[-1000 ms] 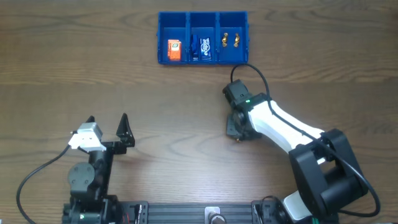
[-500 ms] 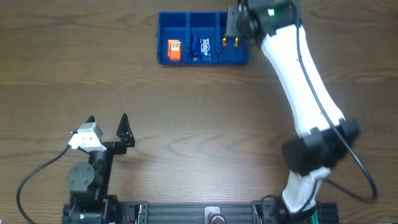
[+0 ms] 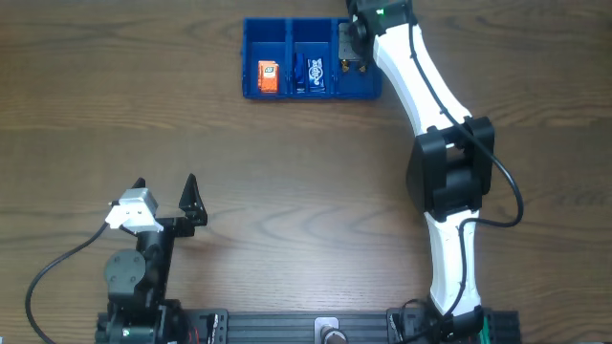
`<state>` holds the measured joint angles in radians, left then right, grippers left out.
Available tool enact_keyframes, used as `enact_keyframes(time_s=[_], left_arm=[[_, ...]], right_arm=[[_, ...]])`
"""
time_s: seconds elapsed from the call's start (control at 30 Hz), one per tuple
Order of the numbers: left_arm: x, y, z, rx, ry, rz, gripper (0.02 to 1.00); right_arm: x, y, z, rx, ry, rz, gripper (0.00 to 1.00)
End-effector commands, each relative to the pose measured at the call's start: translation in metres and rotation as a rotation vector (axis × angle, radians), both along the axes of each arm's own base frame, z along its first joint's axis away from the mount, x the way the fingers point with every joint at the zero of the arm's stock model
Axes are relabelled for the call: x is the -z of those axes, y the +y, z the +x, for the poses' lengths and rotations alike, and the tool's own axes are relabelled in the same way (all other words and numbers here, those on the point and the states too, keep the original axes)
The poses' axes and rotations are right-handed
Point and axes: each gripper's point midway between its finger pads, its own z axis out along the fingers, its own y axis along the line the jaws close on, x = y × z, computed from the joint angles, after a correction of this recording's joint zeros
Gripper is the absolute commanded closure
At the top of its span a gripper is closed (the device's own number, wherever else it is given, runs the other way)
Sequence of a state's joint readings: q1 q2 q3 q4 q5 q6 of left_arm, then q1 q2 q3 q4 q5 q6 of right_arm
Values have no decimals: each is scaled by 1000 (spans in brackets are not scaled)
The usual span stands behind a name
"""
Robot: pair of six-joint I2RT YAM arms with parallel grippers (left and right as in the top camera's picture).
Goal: Sort Candies Into Trays
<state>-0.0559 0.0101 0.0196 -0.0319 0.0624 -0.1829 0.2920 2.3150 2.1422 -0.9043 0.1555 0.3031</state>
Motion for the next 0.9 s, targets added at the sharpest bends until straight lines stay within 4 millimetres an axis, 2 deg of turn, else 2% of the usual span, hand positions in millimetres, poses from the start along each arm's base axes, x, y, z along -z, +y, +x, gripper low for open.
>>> enact_keyframes(time_s=[0.03,0.1,0.13,0.27,0.33,0.4,0.47,0.53,0.6,0.67,0.77,0.9], left_arm=[[16,0,-1,5,50,5,20],[16,-1,-1,5,50,5,23],[16,-1,-1,5,50,5,20],[16,-1,-1,5,50,5,23],[16,-1,-1,5,50,5,20],[16,-1,-1,5,50,5,20],[16,-1,-1,5,50,5,20],[16,-1,-1,5,50,5,20],[16,-1,-1,5,50,5,20],[16,-1,-1,5,50,5,20],[16,-1,-1,5,50,5,20],[16,-1,-1,5,50,5,23]], right_arm=[[-6,-1,5,0,-21,4,551],[-7,-1,7,0,-27,5,362],[-7,-1,7,1,-27,5,303],[-20,-3,0,-14,-28,-4,198],[-37,-6,-5,-13,-41,-1,132],[-69,-16,-13,-11,-80,3,84],[-103,-30,-26,-21,-141,-3,49],[-124,-47,-41,-13,-195,-8,34],[-142,-76,-68,36,-263,-17,1],[-147,-99,-103,74,-304,-15,3],[-143,-124,-165,111,-376,-10,3],[-134,-145,-228,157,-548,9,5]])
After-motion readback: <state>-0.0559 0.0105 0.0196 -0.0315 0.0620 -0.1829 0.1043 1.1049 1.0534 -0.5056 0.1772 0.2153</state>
